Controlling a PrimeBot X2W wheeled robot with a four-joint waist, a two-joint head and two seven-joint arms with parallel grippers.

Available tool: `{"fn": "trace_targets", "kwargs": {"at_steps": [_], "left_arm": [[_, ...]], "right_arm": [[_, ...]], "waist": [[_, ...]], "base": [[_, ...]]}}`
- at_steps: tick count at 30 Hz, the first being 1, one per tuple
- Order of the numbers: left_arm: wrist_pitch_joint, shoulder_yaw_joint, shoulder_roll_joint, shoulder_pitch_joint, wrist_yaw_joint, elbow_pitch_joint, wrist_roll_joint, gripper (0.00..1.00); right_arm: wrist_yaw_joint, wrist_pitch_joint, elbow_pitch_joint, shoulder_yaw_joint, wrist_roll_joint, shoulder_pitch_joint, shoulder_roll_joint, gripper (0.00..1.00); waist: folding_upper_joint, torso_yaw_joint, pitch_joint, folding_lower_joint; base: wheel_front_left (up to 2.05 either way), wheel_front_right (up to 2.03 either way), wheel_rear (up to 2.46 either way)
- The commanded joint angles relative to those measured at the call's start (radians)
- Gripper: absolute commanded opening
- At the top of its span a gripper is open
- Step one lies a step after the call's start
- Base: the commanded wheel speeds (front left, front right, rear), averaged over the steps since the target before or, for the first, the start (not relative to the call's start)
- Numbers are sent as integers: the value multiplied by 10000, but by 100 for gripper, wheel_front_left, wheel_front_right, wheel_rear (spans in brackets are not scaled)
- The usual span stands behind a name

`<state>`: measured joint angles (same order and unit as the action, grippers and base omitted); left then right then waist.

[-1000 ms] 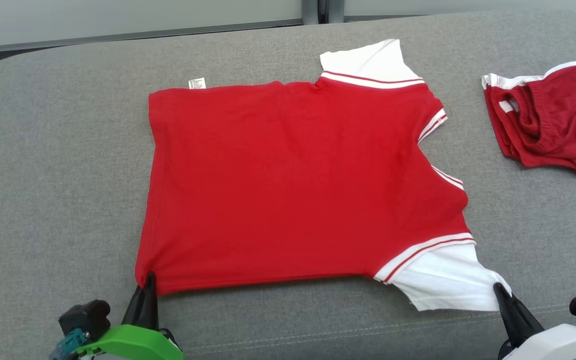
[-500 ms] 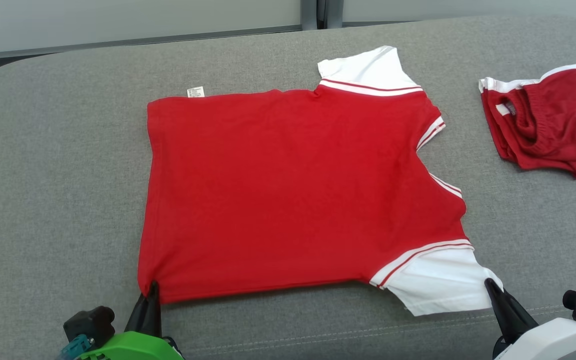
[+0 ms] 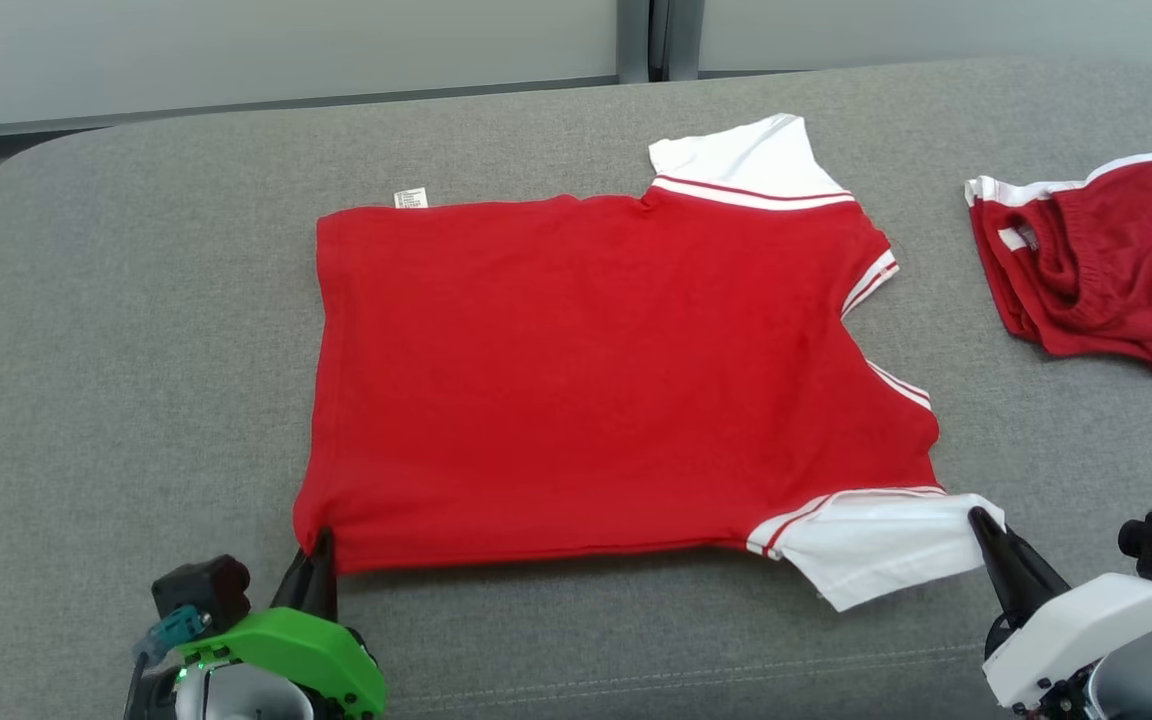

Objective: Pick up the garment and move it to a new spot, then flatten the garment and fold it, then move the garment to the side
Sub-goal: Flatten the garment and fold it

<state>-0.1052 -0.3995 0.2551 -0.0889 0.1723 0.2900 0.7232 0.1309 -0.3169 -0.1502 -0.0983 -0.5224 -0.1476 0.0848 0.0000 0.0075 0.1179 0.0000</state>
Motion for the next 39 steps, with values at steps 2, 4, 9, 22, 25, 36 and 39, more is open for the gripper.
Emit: {"fn": "trace_targets", "kwargs": {"at_steps": [2, 4, 9, 22, 25, 36, 39], "left_arm": [[278, -158, -30, -402, -5, 147, -121, 0], [537, -296, -28, -646, -38, 263, -161, 0], [1282, -515, 43, -1414, -111, 461, -170, 0], [2690, -516, -409, -3589, 218, 1755, 108, 0], [2642, -436, -655, -4057, 265, 2305, 177, 0], [2264, -475, -1041, -5253, 53, 3611, 94, 100], [2070, -493, -960, -5497, 54, 3751, -15, 100]], "right_arm": [[-4, -144, 228, -23, 103, 418, 134, 0], [-4, -251, 391, -16, 123, 707, 223, 0], [-4, -542, 801, 5, 204, 1533, 589, 0], [-4, -1158, 2941, 262, 493, 4283, 1207, 0], [-4, -1128, 3595, 367, 571, 4886, 1258, 0], [-4, -743, 5530, 884, 541, 6535, 1428, 29], [-4, -571, 6067, 938, 455, 6992, 1464, 100]], "waist": [[0, 58, -26, 0], [0, 100, -19, 0], [0, 174, 57, 0], [0, 151, 641, 0], [0, 128, 857, 0], [0, 96, 1369, 0], [0, 135, 1435, 0]], "base": [[0, 0, 0], [0, 0, 0], [0, 0, 0], [0, 0, 0], [0, 0, 0], [0, 0, 0], [0, 0, 0]]}}
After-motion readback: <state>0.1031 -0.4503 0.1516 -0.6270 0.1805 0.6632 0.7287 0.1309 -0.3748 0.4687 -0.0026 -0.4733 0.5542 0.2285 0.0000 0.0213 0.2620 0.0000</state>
